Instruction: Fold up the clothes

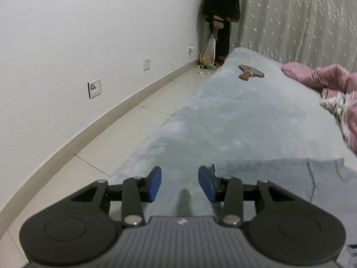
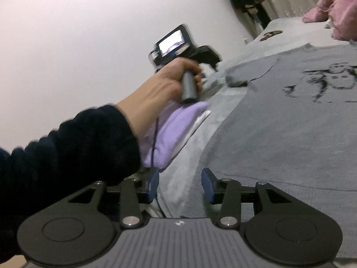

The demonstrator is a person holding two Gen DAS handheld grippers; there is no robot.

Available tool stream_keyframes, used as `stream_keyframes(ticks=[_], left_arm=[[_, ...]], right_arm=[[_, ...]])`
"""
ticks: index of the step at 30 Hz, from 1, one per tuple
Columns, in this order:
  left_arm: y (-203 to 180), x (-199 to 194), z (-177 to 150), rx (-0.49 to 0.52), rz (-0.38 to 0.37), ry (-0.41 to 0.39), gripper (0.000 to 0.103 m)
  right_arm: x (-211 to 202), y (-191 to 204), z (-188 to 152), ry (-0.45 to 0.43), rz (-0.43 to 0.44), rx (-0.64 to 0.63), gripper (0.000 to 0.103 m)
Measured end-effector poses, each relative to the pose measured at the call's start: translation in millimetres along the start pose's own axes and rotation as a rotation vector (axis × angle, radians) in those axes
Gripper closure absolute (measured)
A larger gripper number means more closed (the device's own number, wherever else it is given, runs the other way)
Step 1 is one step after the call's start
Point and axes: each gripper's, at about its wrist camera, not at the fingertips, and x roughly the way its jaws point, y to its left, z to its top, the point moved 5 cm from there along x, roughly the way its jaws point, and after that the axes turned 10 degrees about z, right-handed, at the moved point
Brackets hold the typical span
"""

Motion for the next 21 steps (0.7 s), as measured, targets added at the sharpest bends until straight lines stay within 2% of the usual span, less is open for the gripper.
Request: stream_keyframes(ticks=[4,7,12,14,18,21], left_arm=[[-16,-38,-9,0.088,-0.029,-0.032,0.064],[-36,-70,-23,0.129,-0.092,-0.032,0.064],[-74,-122,-56,0.181,-0.198,-0.014,0.065],[-90,-142,-75,0.228,-0.213,-0.011,0.065],[-116,-164,-113,0.348,-0.144,-0.015,0.065],[-122,-170,-125,0.353,-0.122,0.001,0.065]], right_arm=[[-22,-25,5,-0.030,-0.049,0.027,0.060],[-35,-48,8,-0.048,-0.128,0.026,0.060],[-28,-63,8,-0.029,-0.170,0.005,0.060],[-25,-68,7,-0.017,-0.192,-0.012,0.061],[-29,-86,7,-0.013,-0.232,0.001,0.061],[-42,-99,8,-0.027,-0.261,0.018,0.061]])
